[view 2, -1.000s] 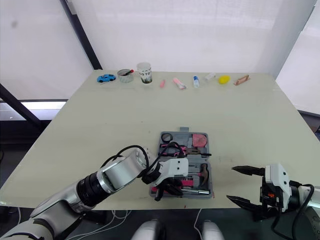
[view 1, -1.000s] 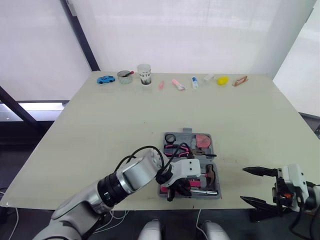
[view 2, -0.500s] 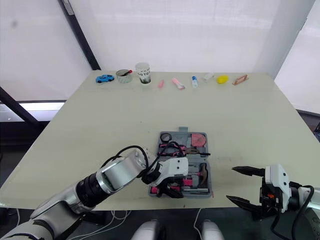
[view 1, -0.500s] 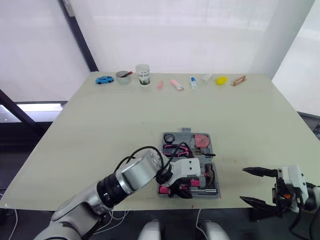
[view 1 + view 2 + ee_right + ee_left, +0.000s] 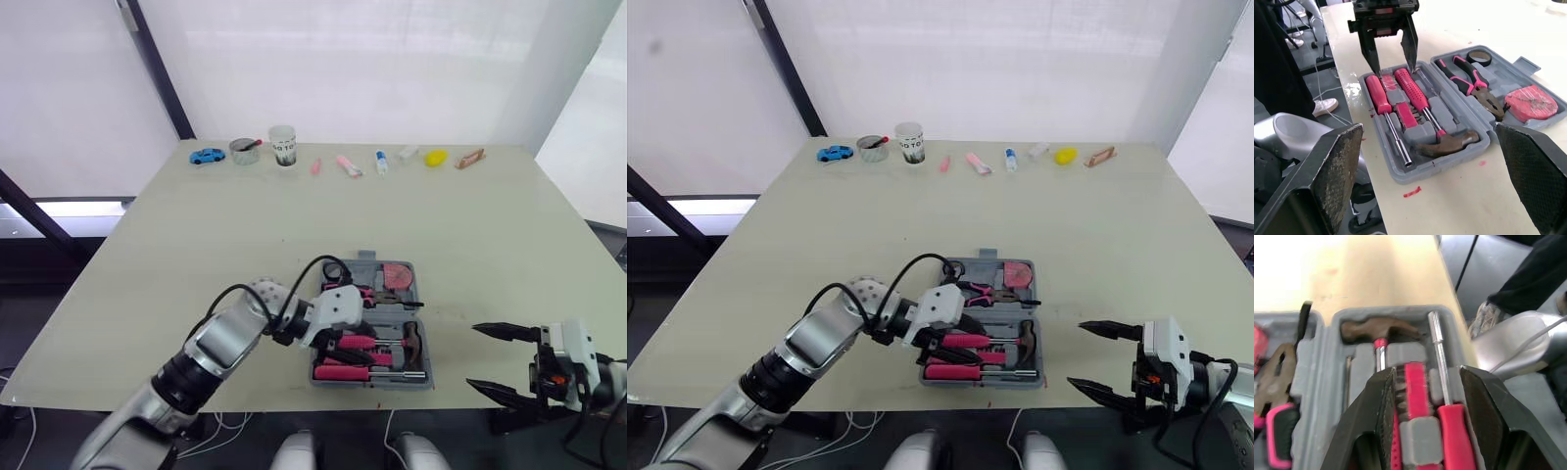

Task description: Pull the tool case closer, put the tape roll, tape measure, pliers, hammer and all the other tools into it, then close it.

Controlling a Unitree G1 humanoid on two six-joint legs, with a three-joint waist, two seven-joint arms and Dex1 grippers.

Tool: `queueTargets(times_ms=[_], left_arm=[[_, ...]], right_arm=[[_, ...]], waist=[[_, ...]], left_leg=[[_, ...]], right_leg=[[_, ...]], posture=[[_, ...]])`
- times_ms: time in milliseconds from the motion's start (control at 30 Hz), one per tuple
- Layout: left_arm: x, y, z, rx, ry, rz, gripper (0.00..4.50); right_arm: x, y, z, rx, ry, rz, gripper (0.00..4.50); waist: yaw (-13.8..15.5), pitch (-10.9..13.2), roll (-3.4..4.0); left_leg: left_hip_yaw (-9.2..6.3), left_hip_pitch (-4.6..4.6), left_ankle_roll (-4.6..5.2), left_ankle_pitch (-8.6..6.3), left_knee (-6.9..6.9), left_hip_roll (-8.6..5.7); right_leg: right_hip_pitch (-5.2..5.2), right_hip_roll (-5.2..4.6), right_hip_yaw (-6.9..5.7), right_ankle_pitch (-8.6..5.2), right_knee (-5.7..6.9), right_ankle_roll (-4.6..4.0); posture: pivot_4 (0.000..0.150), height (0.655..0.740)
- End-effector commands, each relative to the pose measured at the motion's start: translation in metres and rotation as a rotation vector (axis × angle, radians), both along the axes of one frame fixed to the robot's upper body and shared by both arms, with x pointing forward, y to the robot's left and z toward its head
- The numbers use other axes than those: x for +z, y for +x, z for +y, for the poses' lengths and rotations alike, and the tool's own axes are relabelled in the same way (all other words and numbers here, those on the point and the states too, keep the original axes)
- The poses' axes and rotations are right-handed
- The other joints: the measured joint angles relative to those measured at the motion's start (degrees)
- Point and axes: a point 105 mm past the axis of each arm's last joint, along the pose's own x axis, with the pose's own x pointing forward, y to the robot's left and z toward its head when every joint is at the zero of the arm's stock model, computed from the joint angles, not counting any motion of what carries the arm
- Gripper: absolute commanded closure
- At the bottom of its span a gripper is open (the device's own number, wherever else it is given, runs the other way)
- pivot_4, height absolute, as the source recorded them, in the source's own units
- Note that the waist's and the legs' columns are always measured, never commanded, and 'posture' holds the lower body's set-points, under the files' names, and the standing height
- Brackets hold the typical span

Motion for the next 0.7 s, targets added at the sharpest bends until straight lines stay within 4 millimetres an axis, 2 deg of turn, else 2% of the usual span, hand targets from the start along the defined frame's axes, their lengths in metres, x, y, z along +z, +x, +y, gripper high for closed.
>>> queueTargets(times_ms=[33, 100, 333, 500, 700], left_arm=[[0.009, -0.004, 0.002, -0.047, -0.103, 0.032, 3.73], [0.005, -0.003, 0.002, -0.051, -0.112, 0.051, 4.45], [-0.017, -0.003, 0.002, -0.076, -0.127, 0.107, 4.45], [-0.038, -0.003, 0.006, -0.087, -0.077, 0.092, 4.45], [-0.049, -0.001, 0.009, -0.071, -0.065, 0.105, 4.45]], right_arm=[[0.005, 0.001, 0.002, 0.009, 0.004, -0.038, 0.0], [0.005, 0.002, 0.001, 0.011, 0.003, -0.039, 0.0], [0.006, 0.003, 0.001, 0.01, 0.005, -0.04, 0.0], [0.007, 0.003, 0.004, 0.006, 0.013, -0.043, 0.0], [0.008, 0.003, 0.004, -0.006, 0.015, -0.048, 0.0]], waist=[[-0.03, 0.0, 0.0], [-0.05, 0.0, 0.01], [-0.06, -0.01, 0.01], [-0.05, -0.01, 0.01], [-0.06, -0.01, 0.01]], left_leg=[[0.01, 0.01, 0.0, 0.0, 0.0, 0.0], [0.04, 0.02, 0.0, 0.0, 0.0, 0.0], [0.08, 0.03, 0.0, 0.0, 0.0, 0.0], [0.07, 0.02, 0.0, 0.0, 0.0, 0.0], [0.07, 0.02, 0.0, 0.0, 0.0, 0.0]], right_leg=[[0.0, 0.0, 0.0, 0.0, 0.0, 0.0], [0.0, 0.02, -0.01, 0.0, 0.01, 0.0], [0.0, 0.02, 0.0, 0.0, 0.02, 0.0], [0.0, 0.02, -0.01, 0.0, 0.02, 0.0], [0.0, 0.02, -0.01, 0.01, 0.02, 0.0]], posture=[[0.15, 0.74], [0.15, 0.74], [0.15, 0.74], [0.15, 0.74], [0.15, 0.74]])
